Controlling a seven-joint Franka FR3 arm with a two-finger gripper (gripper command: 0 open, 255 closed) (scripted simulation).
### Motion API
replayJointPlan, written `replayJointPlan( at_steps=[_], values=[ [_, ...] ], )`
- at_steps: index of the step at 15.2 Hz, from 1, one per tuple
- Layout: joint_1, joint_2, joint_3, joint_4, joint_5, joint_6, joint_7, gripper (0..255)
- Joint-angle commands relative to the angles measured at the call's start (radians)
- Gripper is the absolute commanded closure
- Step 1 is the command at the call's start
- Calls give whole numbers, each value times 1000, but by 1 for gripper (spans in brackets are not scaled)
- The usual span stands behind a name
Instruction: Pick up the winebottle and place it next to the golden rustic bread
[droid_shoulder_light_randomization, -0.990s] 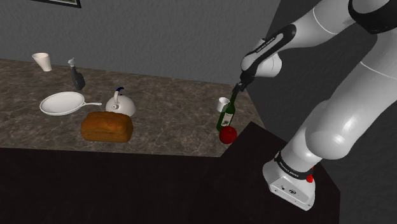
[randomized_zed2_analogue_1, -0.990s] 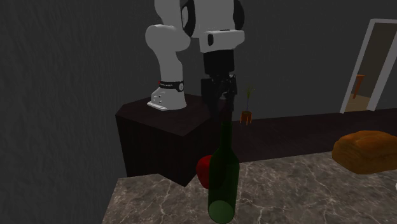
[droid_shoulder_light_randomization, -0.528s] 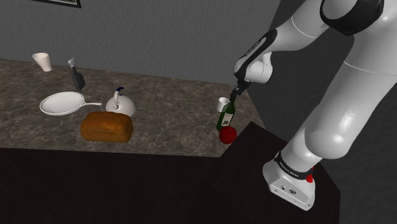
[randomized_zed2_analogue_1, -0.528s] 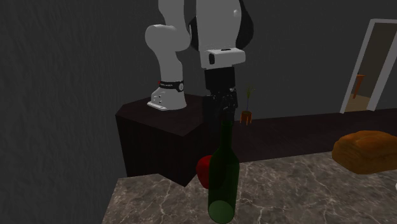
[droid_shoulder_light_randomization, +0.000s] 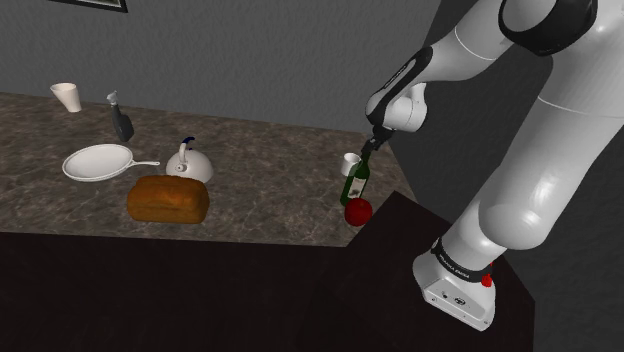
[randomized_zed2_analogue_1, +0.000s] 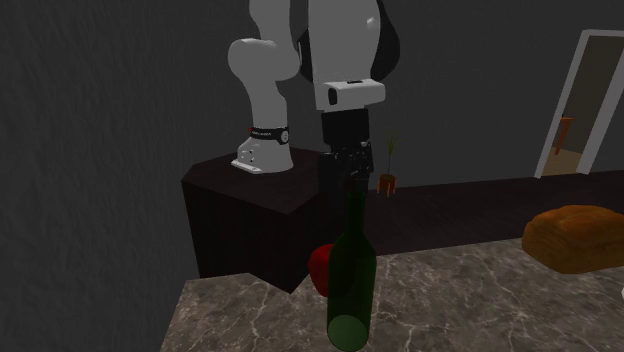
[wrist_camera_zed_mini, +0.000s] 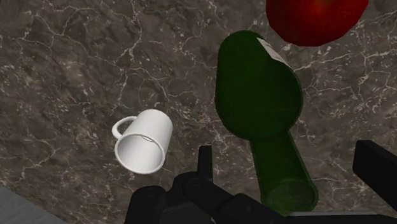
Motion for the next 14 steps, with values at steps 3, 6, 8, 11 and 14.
replayJointPlan(
  at_steps=[3,6,8,11,14],
  values=[
    [0,0,0,0,0,0,0,255],
    [0,0,0,0,0,0,0,255],
    [0,0,0,0,-1,0,0,255],
    [11,-17,-17,-3,-33,-11,25,255],
    [39,-68,-63,-9,-135,-45,102,255]
  ],
)
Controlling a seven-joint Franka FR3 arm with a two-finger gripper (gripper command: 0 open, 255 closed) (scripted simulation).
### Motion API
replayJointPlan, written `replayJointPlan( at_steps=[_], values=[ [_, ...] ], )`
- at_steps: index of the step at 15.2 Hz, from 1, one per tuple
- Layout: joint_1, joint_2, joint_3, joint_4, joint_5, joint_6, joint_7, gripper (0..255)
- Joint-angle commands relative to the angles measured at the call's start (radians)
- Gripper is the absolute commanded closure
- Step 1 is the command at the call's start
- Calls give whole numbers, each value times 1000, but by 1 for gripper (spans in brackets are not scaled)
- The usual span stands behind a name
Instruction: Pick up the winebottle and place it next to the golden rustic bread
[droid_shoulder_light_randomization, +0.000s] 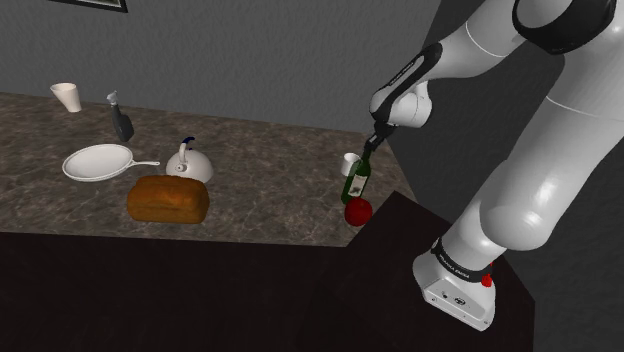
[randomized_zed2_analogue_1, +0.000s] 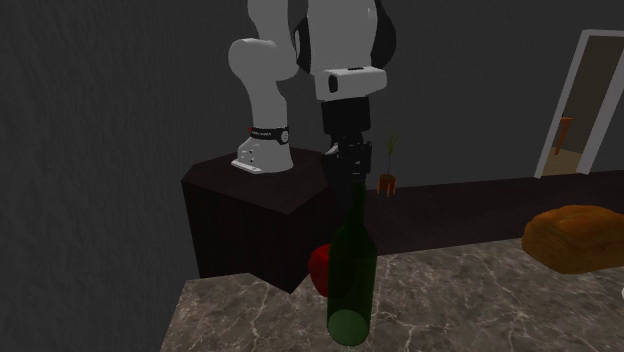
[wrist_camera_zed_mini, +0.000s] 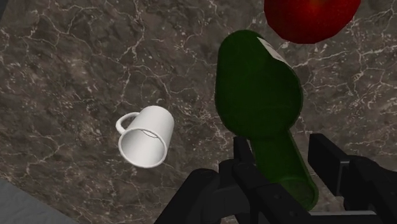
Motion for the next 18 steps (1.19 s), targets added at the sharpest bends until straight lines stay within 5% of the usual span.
replayJointPlan(
  at_steps=[1,9,18],
  values=[
    [13,-33,-24,-4,-65,-22,48,255],
    [8,-166,-51,5,-281,-134,208,255],
    [-26,-289,-22,40,-402,-274,300,255]
  ],
)
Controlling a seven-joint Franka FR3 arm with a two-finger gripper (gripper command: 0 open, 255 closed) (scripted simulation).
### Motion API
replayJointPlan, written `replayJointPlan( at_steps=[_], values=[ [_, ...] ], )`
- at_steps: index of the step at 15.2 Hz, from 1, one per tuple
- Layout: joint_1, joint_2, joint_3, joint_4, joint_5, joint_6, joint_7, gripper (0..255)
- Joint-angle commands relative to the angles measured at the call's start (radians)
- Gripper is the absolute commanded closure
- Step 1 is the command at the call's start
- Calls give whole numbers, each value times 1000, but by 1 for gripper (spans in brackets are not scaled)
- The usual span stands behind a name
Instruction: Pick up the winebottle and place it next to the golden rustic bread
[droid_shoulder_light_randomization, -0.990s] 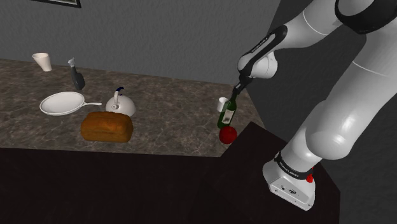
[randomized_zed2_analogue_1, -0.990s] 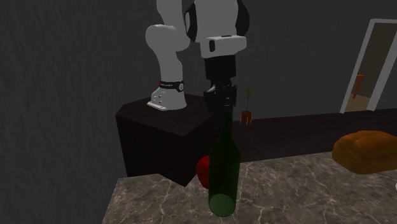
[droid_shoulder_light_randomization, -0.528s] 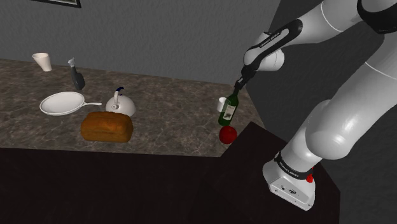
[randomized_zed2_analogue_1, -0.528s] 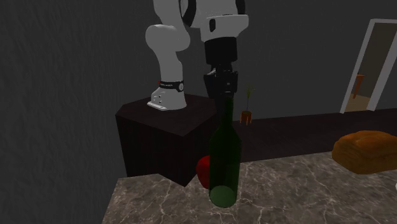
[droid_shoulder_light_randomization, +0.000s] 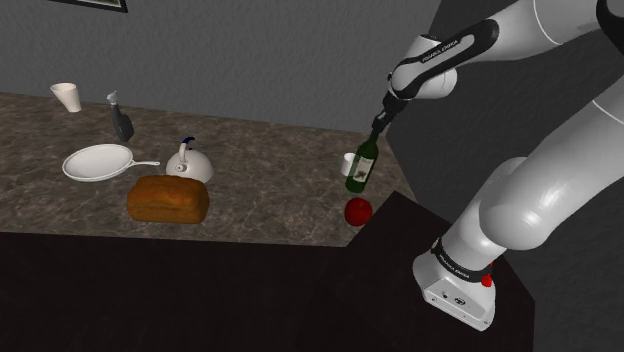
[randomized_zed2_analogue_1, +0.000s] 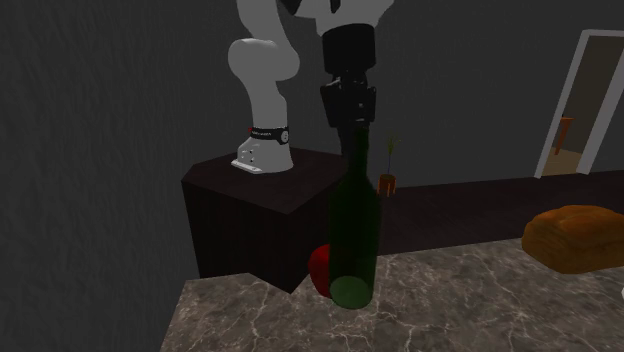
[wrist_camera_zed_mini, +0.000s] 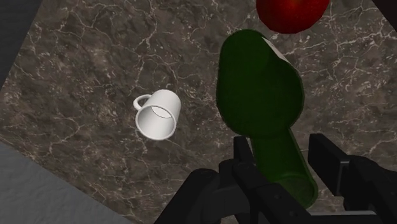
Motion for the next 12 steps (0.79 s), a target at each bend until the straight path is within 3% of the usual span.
replayJointPlan(
  at_steps=[1,12],
  values=[
    [-7,-27,9,11,-20,-34,16,255],
    [-30,-134,49,82,-73,-205,62,255]
  ],
)
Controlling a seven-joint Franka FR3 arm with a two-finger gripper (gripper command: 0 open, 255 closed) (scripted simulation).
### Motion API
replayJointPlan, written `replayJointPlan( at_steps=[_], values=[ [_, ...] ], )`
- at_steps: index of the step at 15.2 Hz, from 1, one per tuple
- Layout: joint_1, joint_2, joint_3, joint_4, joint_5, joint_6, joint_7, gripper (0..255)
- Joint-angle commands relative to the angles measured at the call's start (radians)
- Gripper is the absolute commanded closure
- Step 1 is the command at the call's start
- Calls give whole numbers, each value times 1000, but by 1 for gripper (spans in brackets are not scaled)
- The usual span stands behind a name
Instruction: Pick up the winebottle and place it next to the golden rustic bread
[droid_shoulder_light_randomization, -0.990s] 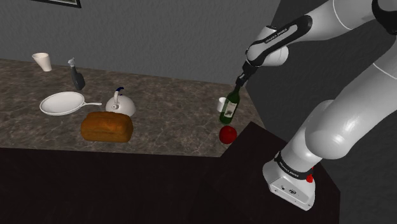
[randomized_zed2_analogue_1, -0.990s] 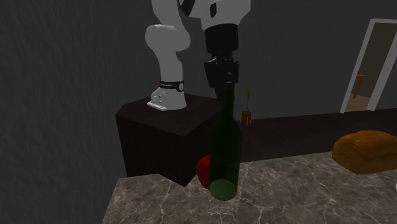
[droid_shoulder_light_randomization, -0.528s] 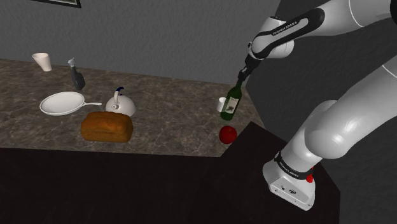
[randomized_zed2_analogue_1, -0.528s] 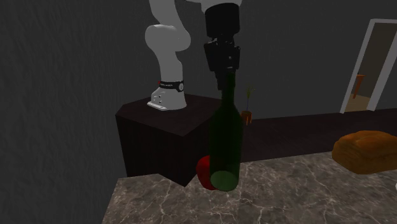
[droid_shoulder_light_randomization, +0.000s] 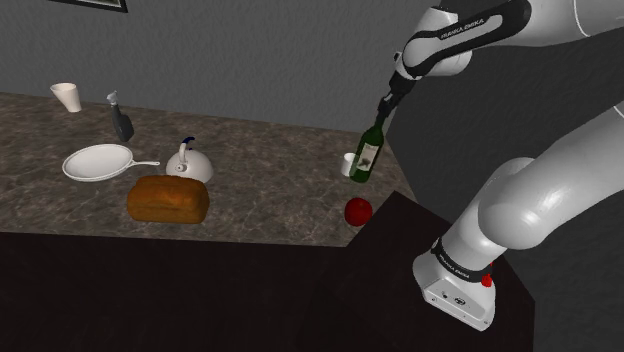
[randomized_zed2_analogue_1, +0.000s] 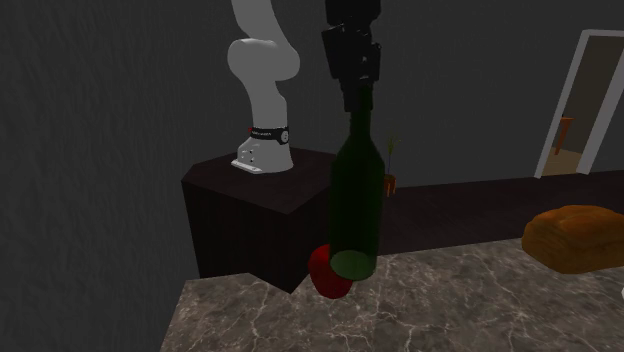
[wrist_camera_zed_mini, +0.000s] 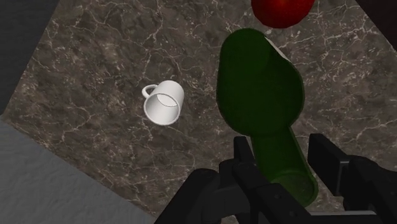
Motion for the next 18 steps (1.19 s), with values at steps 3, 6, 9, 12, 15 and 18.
replayJointPlan(
  at_steps=[3,6,9,12,15,18],
  values=[
    [-5,-30,11,31,-9,-59,6,255],
    [-8,-50,20,57,-13,-104,11,255],
    [-9,-67,29,84,-16,-147,15,255],
    [-9,-82,38,113,-17,-191,19,255],
    [-9,-94,46,144,-17,-233,21,255],
    [-9,-104,53,176,-16,-275,23,255]
  ],
)
